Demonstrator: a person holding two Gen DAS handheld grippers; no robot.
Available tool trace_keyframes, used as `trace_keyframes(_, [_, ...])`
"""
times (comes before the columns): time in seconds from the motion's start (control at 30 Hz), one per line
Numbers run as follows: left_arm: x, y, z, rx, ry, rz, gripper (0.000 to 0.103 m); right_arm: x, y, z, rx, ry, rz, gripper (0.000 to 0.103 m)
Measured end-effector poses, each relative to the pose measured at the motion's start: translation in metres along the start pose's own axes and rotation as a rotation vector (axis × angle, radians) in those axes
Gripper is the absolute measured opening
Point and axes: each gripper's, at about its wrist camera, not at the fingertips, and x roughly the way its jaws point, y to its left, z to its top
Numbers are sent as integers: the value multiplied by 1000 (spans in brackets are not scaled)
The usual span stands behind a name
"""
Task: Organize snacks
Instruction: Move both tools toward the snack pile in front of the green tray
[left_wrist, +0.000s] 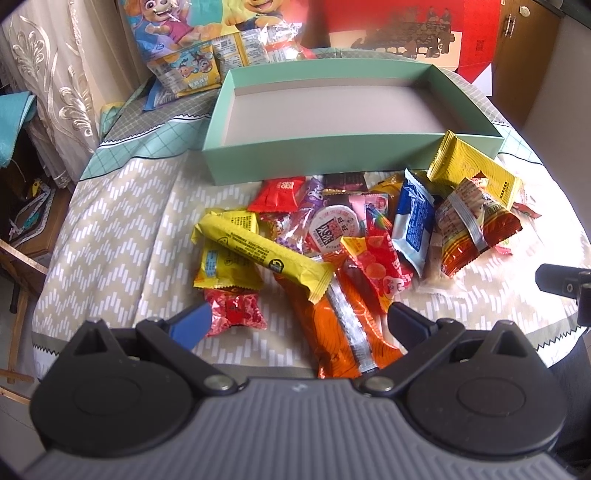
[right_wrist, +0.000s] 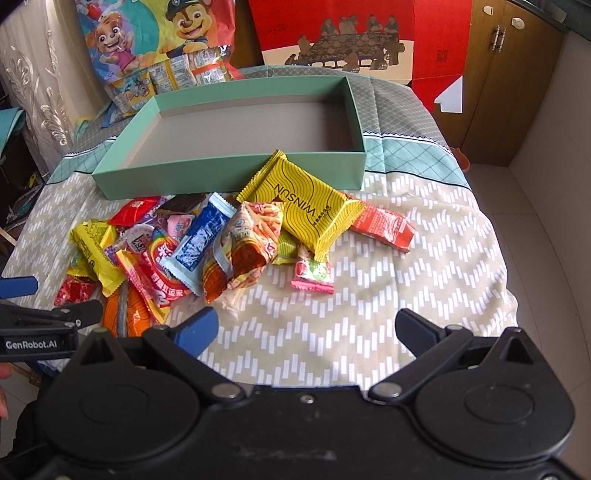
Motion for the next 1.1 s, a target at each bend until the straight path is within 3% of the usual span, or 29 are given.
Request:
trace_keyframes(0.57, [6,-1,-4,1,23,-11,103,3,-1,-3,11,19,6,103])
trace_keyframes(0.77, [18,17,-2,-75,53,-26,103,6,-6,-5,44,19,44,103])
trace_keyframes(0.9, [27,40,8,-197,49,-35,103,8,-8,-6,55,22,58,103])
trace_keyframes(1.1, [43,54,27,-289,26,-9,89,13,-8,0,49,16,48,103])
